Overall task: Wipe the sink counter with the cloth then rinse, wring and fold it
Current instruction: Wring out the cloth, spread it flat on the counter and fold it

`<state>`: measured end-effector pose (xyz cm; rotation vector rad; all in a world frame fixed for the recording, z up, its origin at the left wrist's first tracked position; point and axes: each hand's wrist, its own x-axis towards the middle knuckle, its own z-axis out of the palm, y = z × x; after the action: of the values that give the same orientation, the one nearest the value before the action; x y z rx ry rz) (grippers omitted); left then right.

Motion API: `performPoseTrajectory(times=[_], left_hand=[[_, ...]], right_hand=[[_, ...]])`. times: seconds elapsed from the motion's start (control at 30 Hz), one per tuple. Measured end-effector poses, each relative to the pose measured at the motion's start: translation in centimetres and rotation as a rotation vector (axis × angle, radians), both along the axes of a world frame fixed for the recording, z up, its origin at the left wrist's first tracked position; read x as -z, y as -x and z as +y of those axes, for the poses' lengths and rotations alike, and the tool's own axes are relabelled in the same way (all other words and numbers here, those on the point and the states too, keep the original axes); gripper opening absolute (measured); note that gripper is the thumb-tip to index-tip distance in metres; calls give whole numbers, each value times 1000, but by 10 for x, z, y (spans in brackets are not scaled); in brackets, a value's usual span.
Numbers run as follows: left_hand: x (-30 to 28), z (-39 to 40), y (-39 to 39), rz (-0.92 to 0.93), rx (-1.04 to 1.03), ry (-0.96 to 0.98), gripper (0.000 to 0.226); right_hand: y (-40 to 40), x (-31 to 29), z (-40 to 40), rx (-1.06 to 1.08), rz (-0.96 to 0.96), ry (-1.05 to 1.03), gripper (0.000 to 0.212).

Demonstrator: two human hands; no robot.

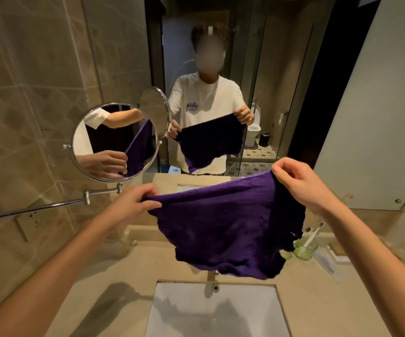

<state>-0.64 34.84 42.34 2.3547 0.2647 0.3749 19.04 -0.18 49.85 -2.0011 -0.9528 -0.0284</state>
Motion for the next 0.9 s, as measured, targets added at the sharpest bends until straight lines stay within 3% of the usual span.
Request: performPoseTrajectory(times=[0.2, 0.33, 0.43, 0.57, 0.67, 0.77, 0.87, 0.9], left_hand=[[-9, -11, 2, -40, -2, 158, 11], [-14, -16, 2, 55, 60, 78, 24], [-19, -26, 1, 19, -30, 145, 26], [-14, -52, 3, -40, -166, 264, 8], [-7, -67, 5, -27, -222, 203, 10], [-4, -84, 4, -200, -331, 225, 10], [7, -106, 7, 11, -243, 154, 11], [12, -108, 9, 58, -255, 139, 13]], right_hand=[[-20, 27, -27, 17, -25, 107, 17], [-30, 37, -46, -7, -29, 136, 9], [-40, 46, -63, -14, 31, 137, 8], [-53, 52, -85, -46, 126, 252, 12], [-52, 57, -98, -18, 76, 280, 9], [-49, 65, -106, 76, -59, 217, 6], [-47, 78, -115, 10, -144, 443, 11], [-46, 83, -119, 34, -145, 415, 11]])
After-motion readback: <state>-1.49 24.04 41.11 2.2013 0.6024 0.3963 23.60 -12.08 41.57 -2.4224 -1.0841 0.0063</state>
